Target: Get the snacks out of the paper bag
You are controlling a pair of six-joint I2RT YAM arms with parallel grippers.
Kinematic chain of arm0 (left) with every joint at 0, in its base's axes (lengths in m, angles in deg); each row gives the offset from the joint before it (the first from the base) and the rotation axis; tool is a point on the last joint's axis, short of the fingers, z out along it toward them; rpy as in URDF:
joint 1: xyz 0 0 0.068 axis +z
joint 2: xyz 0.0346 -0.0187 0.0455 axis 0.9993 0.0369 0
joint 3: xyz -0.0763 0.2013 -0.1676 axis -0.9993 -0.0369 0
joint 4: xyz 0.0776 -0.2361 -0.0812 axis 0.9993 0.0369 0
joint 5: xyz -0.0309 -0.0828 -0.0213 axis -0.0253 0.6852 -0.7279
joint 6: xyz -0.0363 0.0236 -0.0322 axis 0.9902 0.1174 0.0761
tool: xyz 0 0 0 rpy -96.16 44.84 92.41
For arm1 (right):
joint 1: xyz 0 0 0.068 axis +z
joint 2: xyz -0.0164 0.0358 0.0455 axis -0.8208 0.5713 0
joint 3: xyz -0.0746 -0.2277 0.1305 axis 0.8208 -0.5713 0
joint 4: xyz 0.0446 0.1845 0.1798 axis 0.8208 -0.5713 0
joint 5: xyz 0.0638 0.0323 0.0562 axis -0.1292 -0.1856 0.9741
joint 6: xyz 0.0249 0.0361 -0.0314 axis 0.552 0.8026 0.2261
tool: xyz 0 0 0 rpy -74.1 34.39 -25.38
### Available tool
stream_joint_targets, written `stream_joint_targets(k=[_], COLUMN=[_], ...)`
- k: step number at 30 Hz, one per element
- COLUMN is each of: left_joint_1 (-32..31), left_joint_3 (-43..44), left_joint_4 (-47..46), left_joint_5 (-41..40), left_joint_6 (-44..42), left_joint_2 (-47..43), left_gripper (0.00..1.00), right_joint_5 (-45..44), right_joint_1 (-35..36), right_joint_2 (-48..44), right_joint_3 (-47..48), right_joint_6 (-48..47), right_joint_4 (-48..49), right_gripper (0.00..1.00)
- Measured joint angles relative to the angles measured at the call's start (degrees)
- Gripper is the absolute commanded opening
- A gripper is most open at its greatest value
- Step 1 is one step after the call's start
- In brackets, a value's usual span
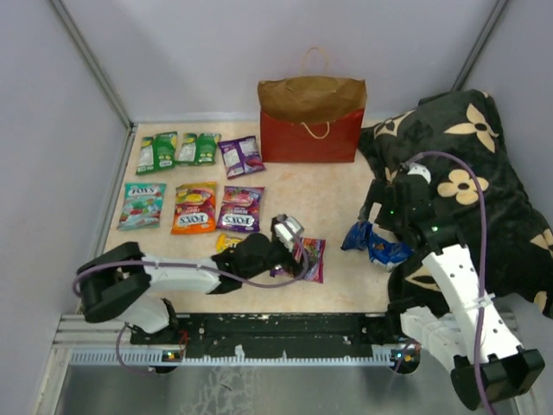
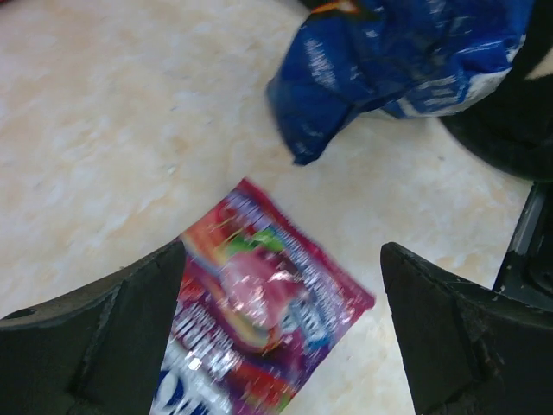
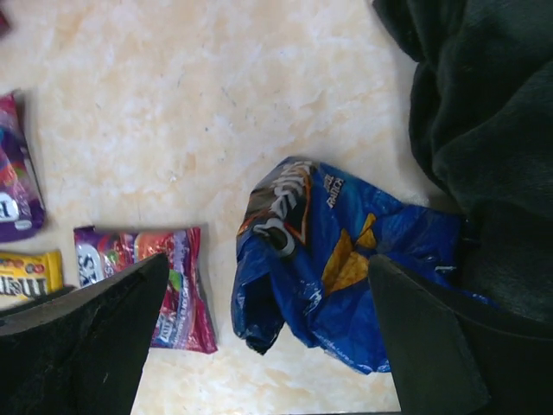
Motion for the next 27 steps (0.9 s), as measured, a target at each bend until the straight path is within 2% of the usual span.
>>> stream_joint_targets(k=[3,5,6,7,12,16,27], left_joint_1=[-4.4,-6.1,-6.5,-6.6,-6.8,-6.8,-7.7], left_joint_3=[7.1,11.4,12.9,14.5,20.9,23.8,28.3], left_joint_4=[-1.6,-3.4,-4.1,-4.7,-6.9,-8.4,-13.0], left_joint_5=[-3.3,-4.9,-5.2,-5.5,-5.7,-5.1,3.2], left_joint_6=[-2.0,-3.0,-3.2,-3.4,-3.4,-3.3,-1.7], left_joint_2=[8.7,14.2,16.3,18.4,25.6,28.5,33.4], left_gripper=[1.0,1.0,1.0,1.0,1.0,1.0,1.0], right_joint_5=[5.3,11.1,13.3,18.4,28.4,31.0,30.1], right_joint_1=[-7.1,-15.0,-18.5,-25.0,-36.7,-37.2,-37.2], right_joint_2=[-0.7,-1.3,-1.4,-1.7,-1.8,-3.1,-6.9], right_joint_3=[0.4,0.5,0.5,0.6,0.6,-0.9,-5.4], right_joint_6=[-0.4,-0.3,-0.2,0.3,1.5,1.0,-0.9], right_joint_4=[0.9,2.3,2.7,3.9,7.4,8.5,7.4], right_gripper=[0.99,0.99,0.99,0.99,0.99,0.99,0.99])
